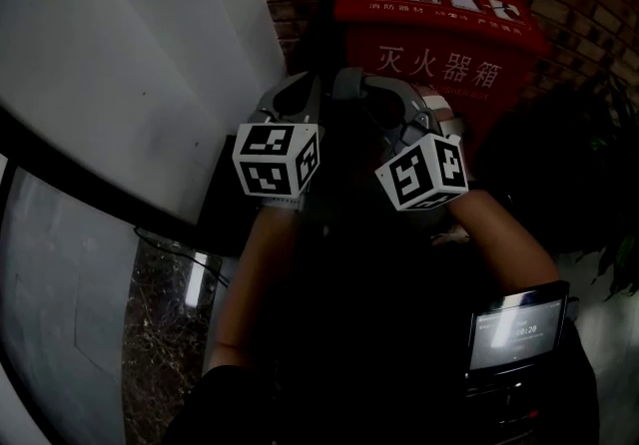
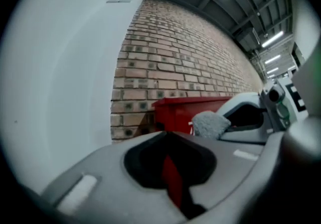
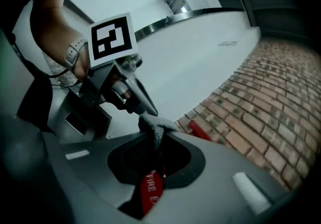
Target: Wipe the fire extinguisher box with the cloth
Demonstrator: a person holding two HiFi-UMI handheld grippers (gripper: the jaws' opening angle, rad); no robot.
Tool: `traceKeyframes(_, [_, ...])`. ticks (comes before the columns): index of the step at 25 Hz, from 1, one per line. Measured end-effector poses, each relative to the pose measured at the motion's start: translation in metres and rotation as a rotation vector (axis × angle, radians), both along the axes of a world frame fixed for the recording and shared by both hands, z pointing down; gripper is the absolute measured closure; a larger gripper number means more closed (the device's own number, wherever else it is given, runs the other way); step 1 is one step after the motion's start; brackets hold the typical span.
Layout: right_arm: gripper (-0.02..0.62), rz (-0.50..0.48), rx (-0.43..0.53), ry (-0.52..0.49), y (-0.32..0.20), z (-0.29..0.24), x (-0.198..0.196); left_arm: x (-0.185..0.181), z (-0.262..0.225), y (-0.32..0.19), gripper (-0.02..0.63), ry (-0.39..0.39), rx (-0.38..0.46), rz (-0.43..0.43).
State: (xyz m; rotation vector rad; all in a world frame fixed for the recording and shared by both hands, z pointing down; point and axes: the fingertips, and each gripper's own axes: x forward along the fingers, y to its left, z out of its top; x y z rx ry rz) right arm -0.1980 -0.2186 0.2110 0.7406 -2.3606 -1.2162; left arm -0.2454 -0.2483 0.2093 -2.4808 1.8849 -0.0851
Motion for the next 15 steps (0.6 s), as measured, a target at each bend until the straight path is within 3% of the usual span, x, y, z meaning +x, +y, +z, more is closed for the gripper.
traceKeyframes(4, [0.557,-0.012,0.113,0.055,0.005,-0.077,0.024,0.028,-0.050,-0.006,0.603,-0.032,0.057,0.040])
traceKeyframes(7, [0.557,-0.001,0.133,0.060,-0.012,-0.133,0.034,0.041,-0.088,-0.016,0.603,-0.048,0.102,0.050])
traceKeyframes(10, [0.557,0.028,0.096,0.090,-0.049,-0.162,0.031,0.048,-0.110,-0.025,0.603,-0.033,0.106,0.069])
traceKeyframes(15, [0.557,0.083,-0.017,0.212,-0.123,-0.158,0.015,0.057,-0.123,-0.043,0.603,-0.012,0.085,0.096])
